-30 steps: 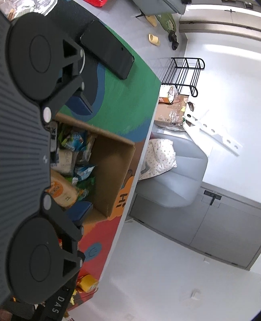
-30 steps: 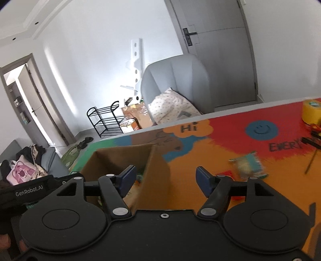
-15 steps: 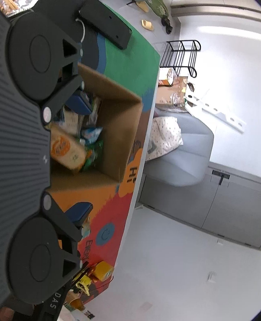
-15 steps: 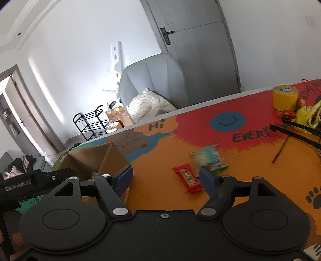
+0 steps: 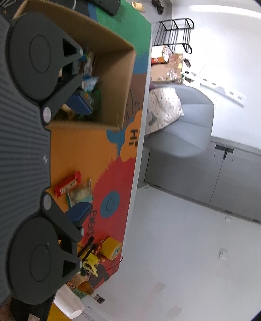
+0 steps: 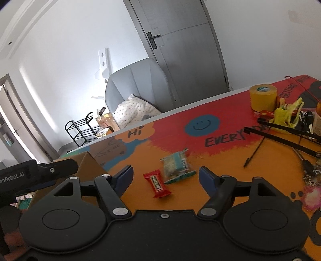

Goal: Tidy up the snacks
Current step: 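Move both open tools back toward the red bar and clear stick snack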

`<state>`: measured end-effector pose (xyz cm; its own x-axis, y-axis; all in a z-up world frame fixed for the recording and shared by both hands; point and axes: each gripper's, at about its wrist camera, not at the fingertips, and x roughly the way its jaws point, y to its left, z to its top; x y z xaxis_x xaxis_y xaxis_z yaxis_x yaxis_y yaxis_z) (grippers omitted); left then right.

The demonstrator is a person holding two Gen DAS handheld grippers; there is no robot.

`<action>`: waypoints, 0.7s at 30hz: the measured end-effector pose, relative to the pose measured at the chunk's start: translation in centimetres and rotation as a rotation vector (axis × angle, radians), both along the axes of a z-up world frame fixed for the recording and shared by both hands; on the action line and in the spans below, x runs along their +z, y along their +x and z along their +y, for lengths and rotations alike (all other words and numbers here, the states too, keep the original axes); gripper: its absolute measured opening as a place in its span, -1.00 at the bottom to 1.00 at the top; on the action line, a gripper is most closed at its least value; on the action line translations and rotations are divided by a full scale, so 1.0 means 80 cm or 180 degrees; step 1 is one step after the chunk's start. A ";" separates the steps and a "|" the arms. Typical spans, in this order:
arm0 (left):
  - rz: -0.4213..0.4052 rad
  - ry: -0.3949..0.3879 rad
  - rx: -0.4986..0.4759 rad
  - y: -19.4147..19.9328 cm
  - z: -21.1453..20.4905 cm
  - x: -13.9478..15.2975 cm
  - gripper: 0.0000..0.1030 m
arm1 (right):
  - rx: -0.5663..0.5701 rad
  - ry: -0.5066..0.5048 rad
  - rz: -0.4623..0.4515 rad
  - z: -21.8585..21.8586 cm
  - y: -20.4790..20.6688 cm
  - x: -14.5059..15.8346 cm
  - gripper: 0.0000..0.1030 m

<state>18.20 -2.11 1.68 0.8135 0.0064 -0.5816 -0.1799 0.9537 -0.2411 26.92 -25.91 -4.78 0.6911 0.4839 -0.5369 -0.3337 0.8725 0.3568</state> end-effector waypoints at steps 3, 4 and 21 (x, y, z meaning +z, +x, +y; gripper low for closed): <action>0.0026 0.0013 -0.0064 0.009 -0.013 -0.004 0.80 | -0.0022 -0.0007 0.0024 -0.008 0.004 -0.002 0.42; 0.0037 0.0007 -0.0078 0.012 -0.016 -0.006 0.80 | -0.0030 -0.0004 0.0030 -0.011 0.005 -0.003 0.41; 0.0407 -0.0202 -0.0127 0.070 -0.051 -0.063 0.12 | -0.0029 -0.0009 0.0124 -0.037 0.030 -0.023 0.29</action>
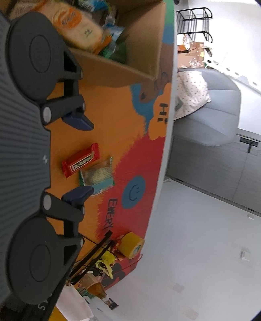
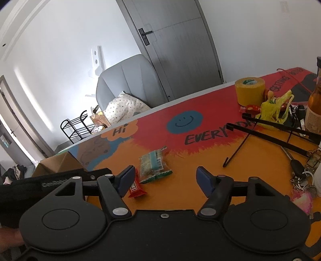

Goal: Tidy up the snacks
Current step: 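Move both open tools back toward the red bar and clear stick snack, then grasp the red candy bar with the left tool while the right tool grasps the clear stick snack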

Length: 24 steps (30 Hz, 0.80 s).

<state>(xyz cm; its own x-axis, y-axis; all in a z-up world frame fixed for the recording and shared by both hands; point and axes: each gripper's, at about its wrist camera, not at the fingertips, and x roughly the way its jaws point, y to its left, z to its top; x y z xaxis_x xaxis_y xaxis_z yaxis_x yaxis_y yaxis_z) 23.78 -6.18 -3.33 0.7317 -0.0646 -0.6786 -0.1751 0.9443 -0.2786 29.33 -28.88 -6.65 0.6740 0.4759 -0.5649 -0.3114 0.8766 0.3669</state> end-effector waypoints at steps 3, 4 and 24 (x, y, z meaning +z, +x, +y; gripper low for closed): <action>0.0080 -0.0053 -0.0021 0.013 -0.004 -0.011 0.03 | -0.0008 0.0005 0.0054 -0.002 0.007 -0.006 0.28; 0.0097 -0.0060 -0.0017 0.017 -0.005 -0.014 0.01 | -0.0010 0.0001 0.0077 -0.002 0.010 -0.008 0.27; 0.0361 0.0072 -0.0023 0.059 -0.010 -0.060 -0.63 | 0.0062 -0.0012 0.0245 0.025 0.049 -0.034 0.21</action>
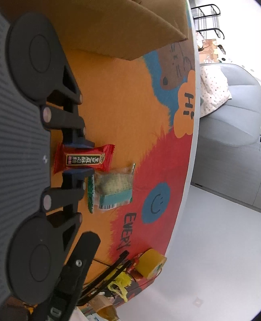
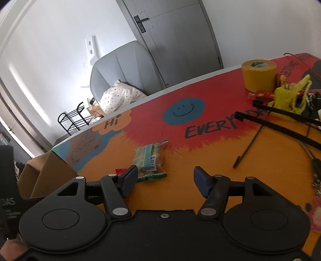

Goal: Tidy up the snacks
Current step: 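Grasp the red candy bar with the left tool while the right tool grasps the clear stick snack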

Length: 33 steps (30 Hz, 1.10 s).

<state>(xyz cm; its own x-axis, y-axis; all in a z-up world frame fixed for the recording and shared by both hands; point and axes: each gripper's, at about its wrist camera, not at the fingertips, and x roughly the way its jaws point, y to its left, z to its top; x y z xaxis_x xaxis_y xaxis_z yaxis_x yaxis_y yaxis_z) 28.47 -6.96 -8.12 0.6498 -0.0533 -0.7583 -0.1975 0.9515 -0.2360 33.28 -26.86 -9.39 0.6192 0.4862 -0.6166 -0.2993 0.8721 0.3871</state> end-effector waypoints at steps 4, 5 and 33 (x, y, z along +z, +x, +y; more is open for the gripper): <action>-0.0071 0.0040 0.0094 -0.004 0.012 0.006 -0.64 | 0.0027 0.0007 0.0024 0.013 0.008 -0.005 0.21; -0.0089 0.0045 0.0111 -0.005 0.015 0.009 -0.64 | 0.0032 0.0008 0.0030 0.016 0.010 -0.006 0.21; -0.0375 -0.0090 0.0180 -0.021 0.041 0.039 -0.63 | 0.0132 -0.0297 0.0080 0.053 0.015 -0.025 -0.67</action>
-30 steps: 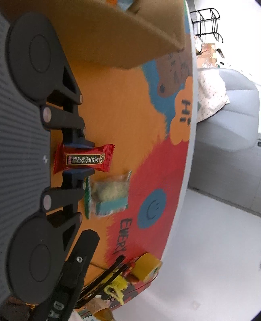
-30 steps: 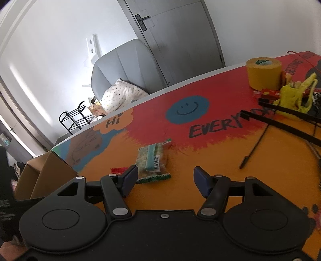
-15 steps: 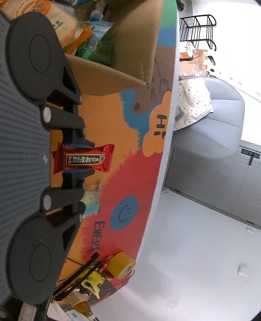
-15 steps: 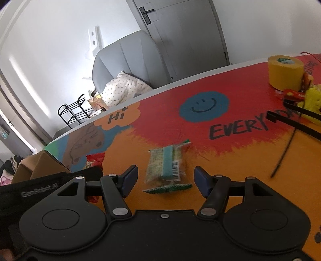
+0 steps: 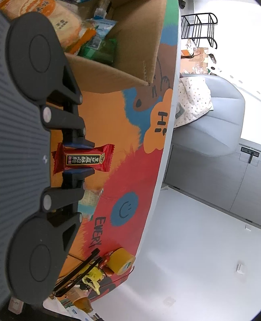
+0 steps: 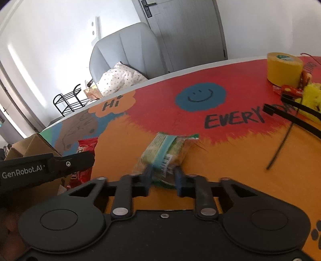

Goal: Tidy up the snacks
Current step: 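Grasp the red candy bar with the left tool while the right tool grasps the clear stick snack, then lift both held snacks and carry them over the cardboard box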

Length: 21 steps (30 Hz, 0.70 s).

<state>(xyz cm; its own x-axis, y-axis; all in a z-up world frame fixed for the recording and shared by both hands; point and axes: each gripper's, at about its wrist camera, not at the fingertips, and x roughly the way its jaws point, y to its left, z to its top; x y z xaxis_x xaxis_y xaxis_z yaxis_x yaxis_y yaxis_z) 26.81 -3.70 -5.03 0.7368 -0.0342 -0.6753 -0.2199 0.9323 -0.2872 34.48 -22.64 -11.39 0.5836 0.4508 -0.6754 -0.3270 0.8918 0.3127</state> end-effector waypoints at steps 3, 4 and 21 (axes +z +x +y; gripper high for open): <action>-0.0003 0.0015 -0.0014 -0.004 -0.003 0.001 -0.63 | -0.0007 0.0027 -0.0012 -0.011 -0.008 0.002 -0.82; -0.0002 0.0019 -0.0016 -0.006 -0.004 0.001 -0.63 | -0.0006 0.0029 -0.0019 -0.013 -0.010 0.002 -0.95; 0.0099 0.0017 -0.0178 -0.039 -0.028 -0.019 -0.63 | -0.0346 -0.0075 0.0005 -0.085 -0.072 0.012 -0.88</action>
